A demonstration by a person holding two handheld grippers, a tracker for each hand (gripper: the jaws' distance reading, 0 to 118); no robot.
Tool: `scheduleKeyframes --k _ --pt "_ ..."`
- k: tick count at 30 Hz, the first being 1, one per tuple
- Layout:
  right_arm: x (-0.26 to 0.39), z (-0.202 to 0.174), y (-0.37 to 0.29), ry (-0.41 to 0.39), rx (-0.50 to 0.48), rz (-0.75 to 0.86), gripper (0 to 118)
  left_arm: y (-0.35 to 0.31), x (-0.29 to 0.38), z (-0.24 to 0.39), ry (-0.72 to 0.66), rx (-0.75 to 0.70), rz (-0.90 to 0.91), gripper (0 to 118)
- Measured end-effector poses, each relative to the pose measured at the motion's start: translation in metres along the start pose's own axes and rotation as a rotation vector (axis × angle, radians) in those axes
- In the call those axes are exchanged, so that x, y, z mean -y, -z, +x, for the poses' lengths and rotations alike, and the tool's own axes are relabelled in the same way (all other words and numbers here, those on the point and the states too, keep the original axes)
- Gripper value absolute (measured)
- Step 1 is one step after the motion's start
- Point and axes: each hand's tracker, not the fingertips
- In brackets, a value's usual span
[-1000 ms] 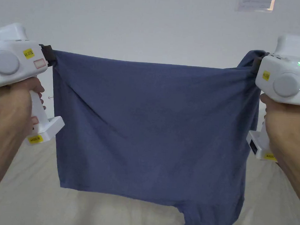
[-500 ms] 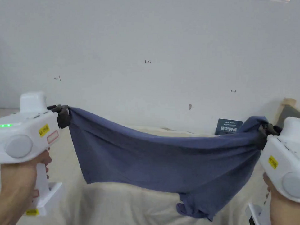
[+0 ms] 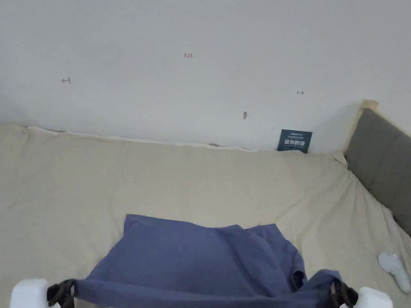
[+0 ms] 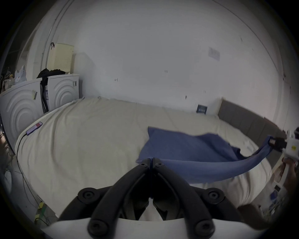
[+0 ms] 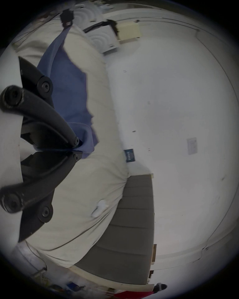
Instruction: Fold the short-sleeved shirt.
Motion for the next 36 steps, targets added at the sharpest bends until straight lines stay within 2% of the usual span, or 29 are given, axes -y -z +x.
scheduleKeyframes --k 2,5,7,10,12,13,14,15,16,17,18,21,23,25,26,27,28,29,31,32,33,35,36 --pt "0.028 0.0 -0.006 -0.051 -0.001 -0.038 1 0.001 0.028 -0.004 0.009 0.034 -0.023 1" --pt "0.061 -0.005 -0.008 -0.101 0.013 -0.12 1 0.013 0.054 -0.013 -0.084 -0.008 -0.108 1" --pt "0.074 -0.006 -0.005 -0.099 0.019 -0.161 1 0.02 0.064 -0.016 -0.051 -0.066 -0.11 1" --pt "0.085 -0.007 0.003 -0.142 0.022 -0.21 1 0.028 0.071 -0.024 -0.045 -0.052 -0.141 1" --pt "0.087 -0.009 0.007 -0.176 0.018 -0.233 3 0.027 0.076 -0.026 0.017 -0.077 -0.112 7" --pt "0.086 -0.008 0.008 -0.178 -0.002 -0.24 10 0.025 0.076 -0.026 0.01 -0.084 -0.103 20" --pt "0.085 -0.009 0.009 -0.179 -0.013 -0.249 30 0.026 0.076 -0.027 0.003 -0.093 -0.115 41" --pt "0.082 -0.01 0.01 -0.179 -0.013 -0.27 80 0.029 0.075 -0.03 -0.007 -0.096 -0.152 77" --pt "0.063 -0.02 -0.007 -0.178 0.004 -0.33 110 0.031 0.074 -0.034 -0.006 -0.086 -0.17 106" --pt "0.058 -0.023 -0.013 -0.179 0.03 -0.325 118 0.03 0.073 -0.035 0.008 -0.099 -0.174 118" --pt "0.054 -0.026 -0.025 -0.186 0.065 -0.263 118 -0.006 0.08 0.002 0.033 -0.13 -0.154 116" --pt "0.041 -0.026 -0.046 -0.217 0.086 -0.126 118 -0.028 0.063 -0.002 0.002 -0.116 -0.088 118" --pt "0.032 -0.036 -0.068 -0.282 0.066 -0.066 118 -0.056 0.052 0.011 -0.025 -0.114 -0.042 118" --pt "0.017 -0.048 -0.102 -0.317 0.025 -0.035 118 -0.078 0.044 0.015 -0.029 -0.131 0.007 117" --pt "0.018 -0.051 -0.11 -0.327 -0.003 -0.035 117 -0.08 0.053 0.009 -0.039 -0.121 0.037 113" --pt "0.02 -0.053 -0.116 -0.33 -0.035 -0.037 110 -0.087 0.053 0.008 -0.045 -0.106 0.051 94" --pt "0.032 -0.047 -0.103 -0.323 -0.058 -0.047 93 -0.095 0.054 0.007 -0.048 -0.117 0.06 65" --pt "0.036 -0.049 -0.104 -0.312 -0.057 -0.045 57 -0.098 0.057 0.005 -0.068 -0.142 0.072 25" --pt "0.042 -0.054 -0.101 -0.309 -0.051 -0.043 25 -0.094 0.067 -0.004 -0.112 -0.227 0.077 1" --pt "0.051 -0.053 -0.086 -0.323 -0.039 -0.054 9 -0.091 0.075 -0.009 -0.129 -0.254 0.034 0" --pt "0.05 -0.056 -0.085 -0.327 -0.029 -0.055 0 -0.095 0.072 -0.008 -0.103 -0.23 0.062 0" --pt "0.044 -0.057 -0.078 -0.299 -0.088 -0.1 0 -0.104 0.071 0.004 -0.114 -0.197 0.004 0" --pt "0.048 -0.055 -0.068 -0.297 -0.083 -0.098 0 -0.105 0.074 0.009 -0.089 -0.236 0.01 0"
